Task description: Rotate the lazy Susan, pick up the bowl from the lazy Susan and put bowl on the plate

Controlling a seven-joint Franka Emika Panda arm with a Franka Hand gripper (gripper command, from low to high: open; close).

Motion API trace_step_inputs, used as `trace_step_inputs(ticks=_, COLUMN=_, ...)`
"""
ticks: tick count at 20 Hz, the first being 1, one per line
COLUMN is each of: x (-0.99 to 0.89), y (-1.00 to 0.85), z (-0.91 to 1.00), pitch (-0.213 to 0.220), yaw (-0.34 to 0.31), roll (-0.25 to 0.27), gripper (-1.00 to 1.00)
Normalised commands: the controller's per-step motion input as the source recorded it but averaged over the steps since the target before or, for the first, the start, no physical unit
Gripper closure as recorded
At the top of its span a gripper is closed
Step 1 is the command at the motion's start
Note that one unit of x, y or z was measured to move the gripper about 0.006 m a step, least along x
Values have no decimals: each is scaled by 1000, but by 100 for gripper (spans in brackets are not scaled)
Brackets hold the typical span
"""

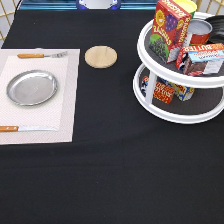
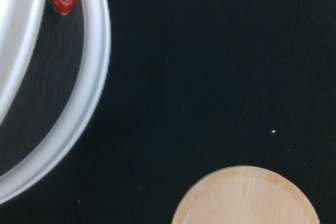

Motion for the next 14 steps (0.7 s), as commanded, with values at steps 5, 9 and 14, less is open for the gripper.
trace_step_inputs(ticks=5, x=13, y=0, z=0, pitch=0, yaw=0, roll=0, gripper=-100)
trace_step_inputs(ticks=9, x=161, y=44, z=49, pitch=23, yaw=-7, roll=64, gripper=-100)
trace_step_inputs(ticks=14, x=747, y=479, z=380, pitch=130, yaw=0, roll=126, gripper=-100)
